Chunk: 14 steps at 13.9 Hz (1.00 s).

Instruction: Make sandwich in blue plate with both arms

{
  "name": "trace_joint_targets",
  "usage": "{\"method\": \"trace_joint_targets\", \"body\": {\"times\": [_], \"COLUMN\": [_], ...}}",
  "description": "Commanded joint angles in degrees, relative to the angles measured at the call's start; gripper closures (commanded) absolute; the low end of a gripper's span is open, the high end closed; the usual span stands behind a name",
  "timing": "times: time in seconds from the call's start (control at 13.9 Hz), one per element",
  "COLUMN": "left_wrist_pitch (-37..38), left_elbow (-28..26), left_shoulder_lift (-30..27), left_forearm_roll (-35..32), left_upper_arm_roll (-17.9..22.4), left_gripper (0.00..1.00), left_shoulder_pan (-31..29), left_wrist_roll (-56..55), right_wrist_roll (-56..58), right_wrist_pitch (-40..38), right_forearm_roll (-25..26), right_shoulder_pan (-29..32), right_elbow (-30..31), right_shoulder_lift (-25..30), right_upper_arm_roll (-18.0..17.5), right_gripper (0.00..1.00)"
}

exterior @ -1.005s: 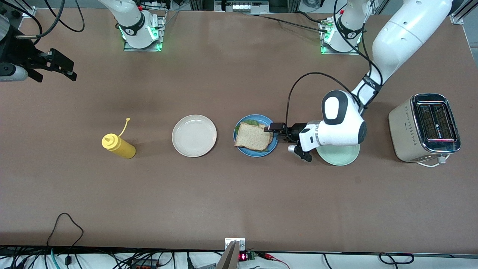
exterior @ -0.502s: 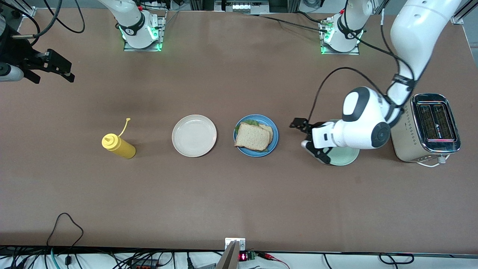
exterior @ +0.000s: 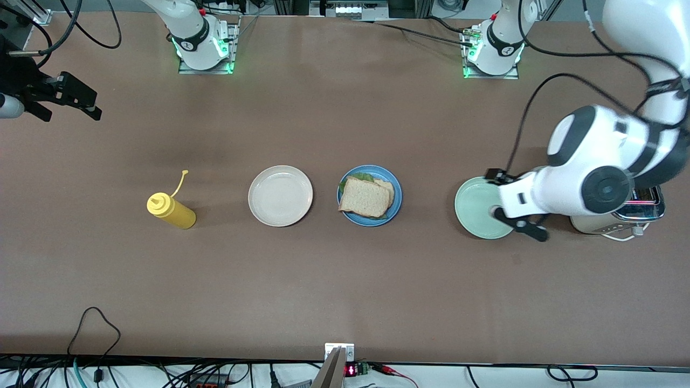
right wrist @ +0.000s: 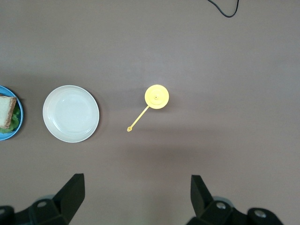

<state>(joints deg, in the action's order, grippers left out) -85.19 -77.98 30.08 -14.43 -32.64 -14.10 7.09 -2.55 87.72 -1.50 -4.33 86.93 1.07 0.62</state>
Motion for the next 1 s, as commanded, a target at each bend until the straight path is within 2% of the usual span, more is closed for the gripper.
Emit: {"method": "trace_joint_targets", "body": {"times": [0.0, 0.07, 0.22, 0.36, 0.5, 0.57, 0.72, 0.93], "left_wrist_pitch": [4.9, 4.9, 4.4, 4.2, 0.6, -1.7, -4.6, -4.8], "left_elbow": [5.4, 5.8, 5.5, 3.5, -1.5, -5.0, -11.1, -12.5], "left_shoulder_lift": [-2.8, -5.1, -10.0, -15.7, -21.4, -24.3, -29.0, -30.4], "left_forearm_roll": [-3.8, -3.2, 1.4, 11.7, 15.9, 15.6, 15.6, 11.2], "left_upper_arm_roll": [0.1, 1.0, 7.6, 21.0, 32.2, 34.1, 34.6, 34.7], "left_gripper": [0.00, 0.00, 0.00, 0.00, 0.00, 0.00, 0.00, 0.00], "left_shoulder_pan": [0.4, 0.4, 3.0, 9.1, 16.0, 17.9, 18.3, 18.6], "left_wrist_roll": [-0.7, -0.7, -0.6, 0.0, 0.2, 0.1, 0.9, 2.7], "right_wrist_roll": [-0.7, -0.5, -0.3, -0.4, -0.6, -0.6, -0.6, -0.6], "right_wrist_pitch": [-0.5, -0.4, -0.4, -0.4, -0.4, -0.4, -0.4, -0.4], "right_forearm_roll": [0.8, 0.8, 0.7, 0.7, 0.7, 0.7, 0.7, 0.6], "right_shoulder_pan": [-0.1, -0.1, 0.1, 0.5, 0.5, 0.5, 0.5, 0.5], "right_elbow": [-1.3, -1.4, -1.4, -1.4, -1.4, -1.4, -1.4, -1.4], "right_shoulder_lift": [-0.5, -0.5, -0.6, -1.0, -1.0, -1.0, -1.0, -1.0], "right_upper_arm_roll": [0.2, 0.2, 0.3, 0.3, 0.3, 0.3, 0.3, 0.3], "right_gripper": [0.00, 0.00, 0.00, 0.00, 0.00, 0.00, 0.00, 0.00]}}
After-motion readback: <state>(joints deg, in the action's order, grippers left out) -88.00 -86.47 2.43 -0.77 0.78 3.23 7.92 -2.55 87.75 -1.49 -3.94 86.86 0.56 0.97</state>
